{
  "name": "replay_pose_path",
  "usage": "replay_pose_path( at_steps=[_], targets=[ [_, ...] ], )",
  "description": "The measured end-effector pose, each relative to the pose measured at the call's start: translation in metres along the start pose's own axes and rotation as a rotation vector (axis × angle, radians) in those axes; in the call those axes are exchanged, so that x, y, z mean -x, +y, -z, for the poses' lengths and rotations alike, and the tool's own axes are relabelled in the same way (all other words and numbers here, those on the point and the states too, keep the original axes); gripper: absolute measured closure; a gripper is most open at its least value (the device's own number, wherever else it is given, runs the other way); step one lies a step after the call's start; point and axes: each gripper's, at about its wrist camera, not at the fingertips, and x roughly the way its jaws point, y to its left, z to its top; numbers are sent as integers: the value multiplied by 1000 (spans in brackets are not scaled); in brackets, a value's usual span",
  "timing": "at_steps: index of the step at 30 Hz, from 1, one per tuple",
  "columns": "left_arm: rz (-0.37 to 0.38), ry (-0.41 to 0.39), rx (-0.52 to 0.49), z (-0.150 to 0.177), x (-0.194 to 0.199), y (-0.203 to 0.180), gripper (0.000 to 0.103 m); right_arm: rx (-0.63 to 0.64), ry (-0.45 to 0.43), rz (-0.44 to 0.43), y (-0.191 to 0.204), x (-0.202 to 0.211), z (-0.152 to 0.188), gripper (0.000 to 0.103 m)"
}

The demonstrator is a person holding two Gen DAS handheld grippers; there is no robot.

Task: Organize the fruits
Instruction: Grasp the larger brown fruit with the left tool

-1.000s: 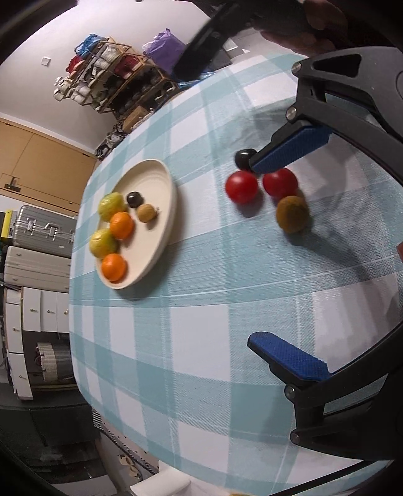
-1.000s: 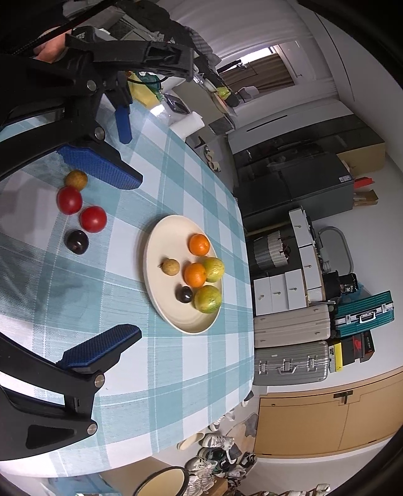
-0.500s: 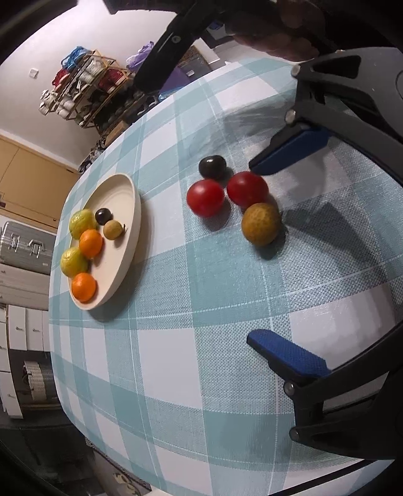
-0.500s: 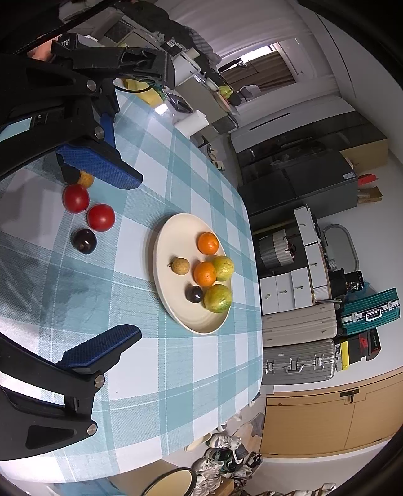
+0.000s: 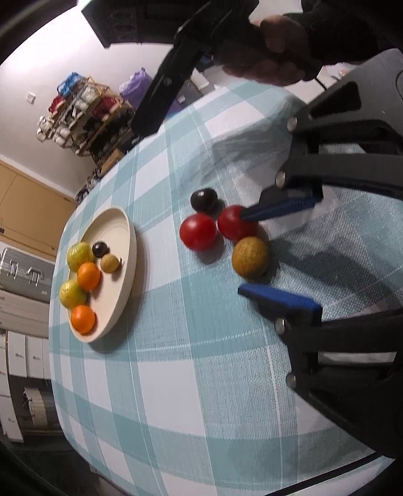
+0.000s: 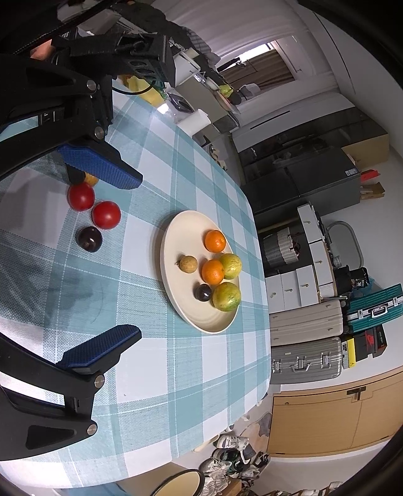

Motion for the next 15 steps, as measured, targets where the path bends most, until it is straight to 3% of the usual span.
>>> replay_pose_path(
  at_steps=[2, 15],
  targets=[
    [-5, 4, 5, 1, -1, 3, 78, -6, 3, 1, -1, -1, 1, 12],
    [7, -13, 73, 0, 8, 20, 78, -21, 39, -13, -5, -9, 7, 12]
  ],
)
